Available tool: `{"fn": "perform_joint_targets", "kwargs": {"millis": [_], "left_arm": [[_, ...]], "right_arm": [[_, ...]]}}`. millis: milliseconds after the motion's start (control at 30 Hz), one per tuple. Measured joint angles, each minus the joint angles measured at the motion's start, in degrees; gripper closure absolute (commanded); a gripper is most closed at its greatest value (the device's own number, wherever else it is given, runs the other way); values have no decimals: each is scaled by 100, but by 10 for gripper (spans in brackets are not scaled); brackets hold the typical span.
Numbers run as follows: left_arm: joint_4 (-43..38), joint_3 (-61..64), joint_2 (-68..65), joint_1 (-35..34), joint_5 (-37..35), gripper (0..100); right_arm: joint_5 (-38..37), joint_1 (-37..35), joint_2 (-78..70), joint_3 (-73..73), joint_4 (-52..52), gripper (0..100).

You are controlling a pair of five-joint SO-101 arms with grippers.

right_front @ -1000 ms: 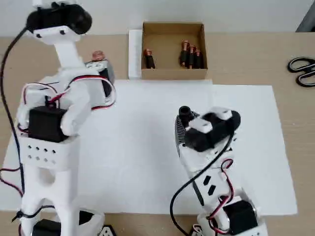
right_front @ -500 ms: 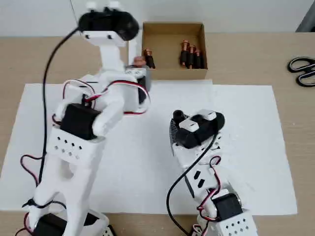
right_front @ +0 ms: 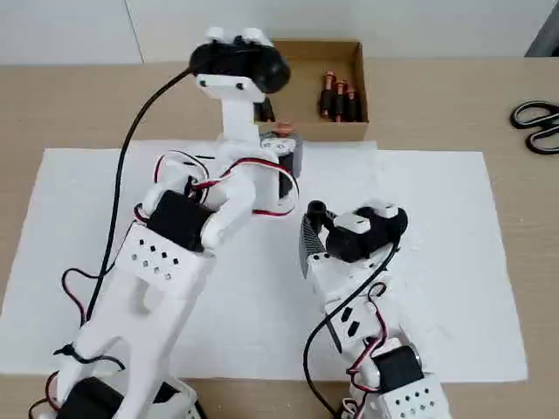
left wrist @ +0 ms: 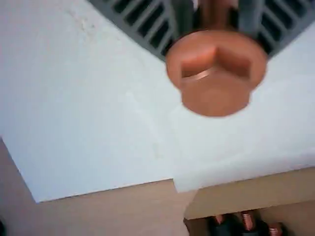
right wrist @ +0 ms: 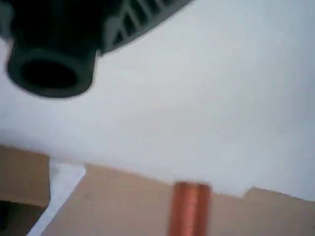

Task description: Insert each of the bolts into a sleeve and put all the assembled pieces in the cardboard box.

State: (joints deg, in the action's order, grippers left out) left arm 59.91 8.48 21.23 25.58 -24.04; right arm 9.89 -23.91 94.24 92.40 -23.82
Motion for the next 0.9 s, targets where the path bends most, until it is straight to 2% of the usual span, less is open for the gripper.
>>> {"fn": "perform_joint_targets", "kwargs": {"millis": [267, 900], "left_arm": [[-1284, 853, 0, 18, -44, 994], [-1424, 1934, 782, 325, 255, 994]], "right_arm": [[9, -440, 105, 176, 0, 995], [9, -448, 105, 185, -53, 995]]}}
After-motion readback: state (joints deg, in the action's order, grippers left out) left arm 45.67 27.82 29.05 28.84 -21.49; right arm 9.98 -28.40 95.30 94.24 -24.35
